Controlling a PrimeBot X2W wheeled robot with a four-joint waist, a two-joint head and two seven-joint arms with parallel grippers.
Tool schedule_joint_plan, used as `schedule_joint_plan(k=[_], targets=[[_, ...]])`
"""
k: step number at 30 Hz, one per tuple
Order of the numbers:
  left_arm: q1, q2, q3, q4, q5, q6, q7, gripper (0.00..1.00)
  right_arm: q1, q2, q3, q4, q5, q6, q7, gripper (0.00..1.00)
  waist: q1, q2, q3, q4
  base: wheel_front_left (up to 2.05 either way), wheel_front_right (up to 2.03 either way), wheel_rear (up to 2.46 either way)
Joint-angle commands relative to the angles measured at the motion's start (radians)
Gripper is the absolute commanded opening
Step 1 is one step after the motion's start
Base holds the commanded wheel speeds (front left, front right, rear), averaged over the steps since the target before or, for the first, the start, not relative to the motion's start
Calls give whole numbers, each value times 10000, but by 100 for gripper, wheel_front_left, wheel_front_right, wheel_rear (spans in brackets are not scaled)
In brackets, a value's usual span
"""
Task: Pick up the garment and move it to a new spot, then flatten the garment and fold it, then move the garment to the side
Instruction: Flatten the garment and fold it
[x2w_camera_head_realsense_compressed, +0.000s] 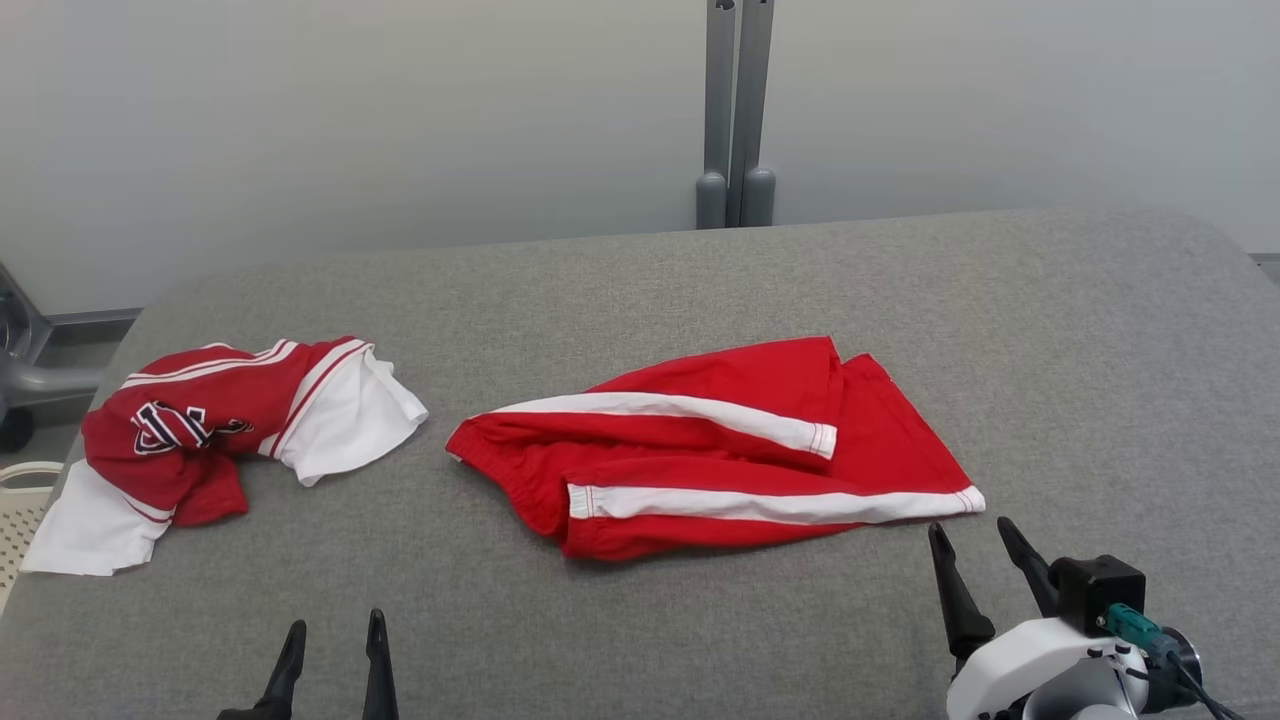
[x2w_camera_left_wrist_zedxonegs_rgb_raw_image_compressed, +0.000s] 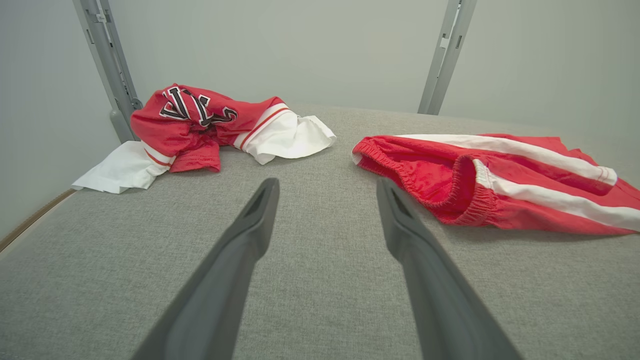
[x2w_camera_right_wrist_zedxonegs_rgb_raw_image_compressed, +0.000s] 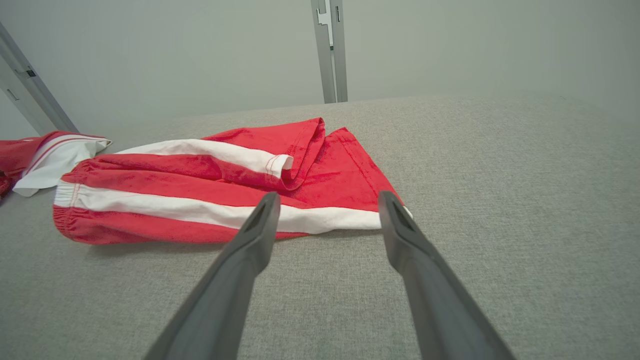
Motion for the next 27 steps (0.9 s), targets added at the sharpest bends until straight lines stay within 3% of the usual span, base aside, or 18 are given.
schedule_joint_plan(k=[1, 7, 13, 18, 21, 27], targets=[[-9, -5, 50, -20, 73, -57, 1, 100, -62, -23, 11, 31, -50, 0, 11, 100, 0, 0, 14, -32, 0, 0, 0], [-129, -31, 21, -73, 98, -120, 1, 100, -106, -20, -85, 94, -86, 0, 113, 100, 0, 0, 50, -91, 0, 0, 0], [-510, -39, -518, 546, -548, -333, 48, 100, -361, -25, 253, 256, 288, 0, 774, 100, 0, 0, 149, -172, 0, 0, 0], [-1360, -39, -1411, 933, -947, -342, 1025, 100, -865, -28, 24, 309, -41, 0, 1853, 100, 0, 0, 370, -185, 0, 0, 0], [-2220, -34, -2298, 1056, -1400, -479, 2163, 100, -1453, -145, -127, 483, -449, 0, 2879, 100, 0, 0, 630, -138, 0, 0, 0], [-3565, -31, -3245, 1405, -2034, -71, 3669, 100, -2410, -704, 343, 928, -137, -3, 4009, 100, 0, 0, 1037, -108, 0, 0, 0]])
